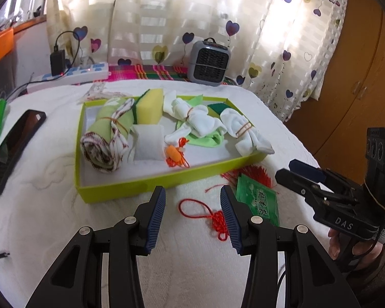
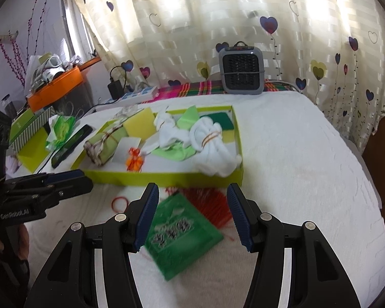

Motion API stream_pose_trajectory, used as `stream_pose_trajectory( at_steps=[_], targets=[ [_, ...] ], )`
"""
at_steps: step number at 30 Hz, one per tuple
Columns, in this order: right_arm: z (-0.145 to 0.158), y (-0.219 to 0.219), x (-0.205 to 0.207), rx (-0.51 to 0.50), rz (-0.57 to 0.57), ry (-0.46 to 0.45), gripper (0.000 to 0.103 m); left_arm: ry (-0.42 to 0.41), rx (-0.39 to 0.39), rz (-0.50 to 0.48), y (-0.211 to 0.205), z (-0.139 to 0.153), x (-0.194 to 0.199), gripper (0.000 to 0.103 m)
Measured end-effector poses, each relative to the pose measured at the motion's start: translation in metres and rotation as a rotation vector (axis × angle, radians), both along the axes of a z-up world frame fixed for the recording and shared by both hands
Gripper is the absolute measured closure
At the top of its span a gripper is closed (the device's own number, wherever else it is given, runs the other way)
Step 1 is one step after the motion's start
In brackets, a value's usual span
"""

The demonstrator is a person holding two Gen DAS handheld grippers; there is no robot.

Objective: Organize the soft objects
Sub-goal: 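Move the left gripper to the red Chinese knot while the right approaches the green packet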

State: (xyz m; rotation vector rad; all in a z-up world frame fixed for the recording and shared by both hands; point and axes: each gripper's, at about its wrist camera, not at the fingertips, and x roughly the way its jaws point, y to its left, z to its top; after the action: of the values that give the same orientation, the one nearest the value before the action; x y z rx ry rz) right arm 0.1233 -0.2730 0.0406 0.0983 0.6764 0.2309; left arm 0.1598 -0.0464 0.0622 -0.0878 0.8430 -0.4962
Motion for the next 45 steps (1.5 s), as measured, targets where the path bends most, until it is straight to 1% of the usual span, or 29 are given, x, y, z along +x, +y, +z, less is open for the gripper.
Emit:
stream_pose_trajectory(
  at_steps=[3, 6, 8, 15, 29, 38, 45],
  targets=[
    [-0.005, 0.004, -0.006, 0.004, 0.025, 0.018, 0.046, 0.011, -0.004, -0.002, 0.002, -0.005, -0.002, 0.06],
    [-0.01, 0.009, -0.01, 0.015, 0.053, 0.036, 0.041, 0.023, -0.01, -0.007, 0.004, -0.009, -0.004, 0.06],
    [-0.014, 0.013, -0.012, 0.002, 0.065, 0.044, 0.039, 0.028, -0.012, -0.012, 0.005, -0.011, -0.005, 0.06],
    [-0.021, 0.029, -0.013, -0.056, 0.098, 0.062, 0.038, 0.038, -0.024, -0.023, 0.007, -0.014, -0.008, 0.06],
    [-0.027, 0.037, -0.014, -0.106, 0.099, 0.077, 0.038, 0.031, -0.013, -0.032, 0.007, -0.015, -0.011, 0.06],
    [-0.034, 0.04, -0.011, -0.163, 0.08, 0.096, 0.038, 0.03, -0.008, -0.032, 0.007, -0.015, -0.011, 0.06],
    [-0.036, 0.036, -0.009, -0.156, 0.073, 0.112, 0.038, 0.032, -0.004, -0.031, 0.007, -0.017, -0.012, 0.06]
  ],
)
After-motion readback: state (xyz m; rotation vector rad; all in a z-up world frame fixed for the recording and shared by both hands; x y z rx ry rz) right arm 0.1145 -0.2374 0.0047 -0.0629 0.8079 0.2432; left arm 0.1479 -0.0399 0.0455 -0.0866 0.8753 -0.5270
